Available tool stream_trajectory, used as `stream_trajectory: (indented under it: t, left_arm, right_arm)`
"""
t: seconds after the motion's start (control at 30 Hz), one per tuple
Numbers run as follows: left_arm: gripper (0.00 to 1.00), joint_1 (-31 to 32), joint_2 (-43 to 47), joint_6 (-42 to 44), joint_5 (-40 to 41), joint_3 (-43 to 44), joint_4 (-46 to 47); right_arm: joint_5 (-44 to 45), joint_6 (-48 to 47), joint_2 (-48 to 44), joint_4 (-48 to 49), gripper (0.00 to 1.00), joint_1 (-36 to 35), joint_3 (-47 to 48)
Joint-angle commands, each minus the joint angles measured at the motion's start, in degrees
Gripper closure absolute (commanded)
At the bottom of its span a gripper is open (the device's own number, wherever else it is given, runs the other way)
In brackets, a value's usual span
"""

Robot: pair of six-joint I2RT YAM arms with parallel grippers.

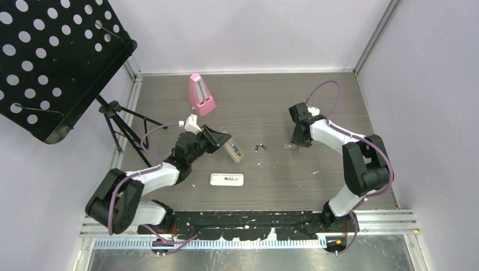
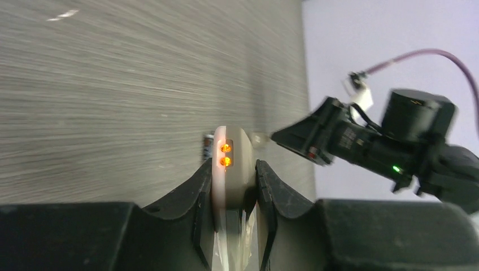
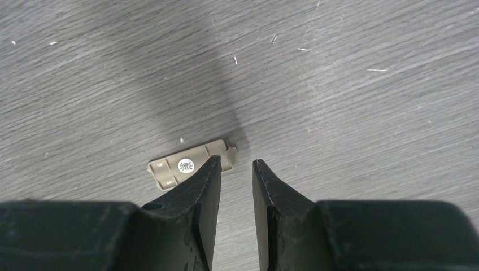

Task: Load the batteries into the remote control
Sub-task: Place the remote control at the center of the board.

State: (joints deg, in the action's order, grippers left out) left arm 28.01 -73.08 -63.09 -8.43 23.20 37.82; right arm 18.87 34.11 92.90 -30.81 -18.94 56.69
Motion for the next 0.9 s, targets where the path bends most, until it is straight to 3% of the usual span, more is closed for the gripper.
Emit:
stream_trajectory:
  t: [0.0, 0.3, 0.5, 0.63, 0.77, 0.87]
  left_arm:
    - [1.0, 1.23, -5.06, 1.27, 10.78, 0.47, 8.42]
    - [1.0, 5.29, -17.95, -1.73, 16.56, -0.62, 19.98]
    - [1.0, 7.9, -21.78, -3.33, 21.86, -3.46, 25.07]
    - [0.91, 10.12, -23.33, -3.54, 25.25, -4.27, 26.59]
    - [0.76, 11.78, -23.32, -4.48, 28.45, -5.79, 26.48]
    - [0.67, 13.28, -21.09, -7.92, 32.18, -6.92, 22.05]
  right_arm:
    - [-1.2, -1.96, 1.75, 4.41, 0.69, 0.63, -0.46]
    - [-2.48, -2.41, 2.89, 5.19, 0.77, 1.44, -0.97]
    - [-4.06, -1.3, 2.6, 5.34, 0.88, 1.71, -1.7]
    - [-5.58, 0.04, 0.53, 6.55, 0.92, 1.8, -2.96]
    - [-6.2, 0.73, 0.44, 6.58, 0.97, 1.8, -3.31]
    - [-6.13, 1.4, 0.09, 6.57, 0.99, 1.82, -3.8]
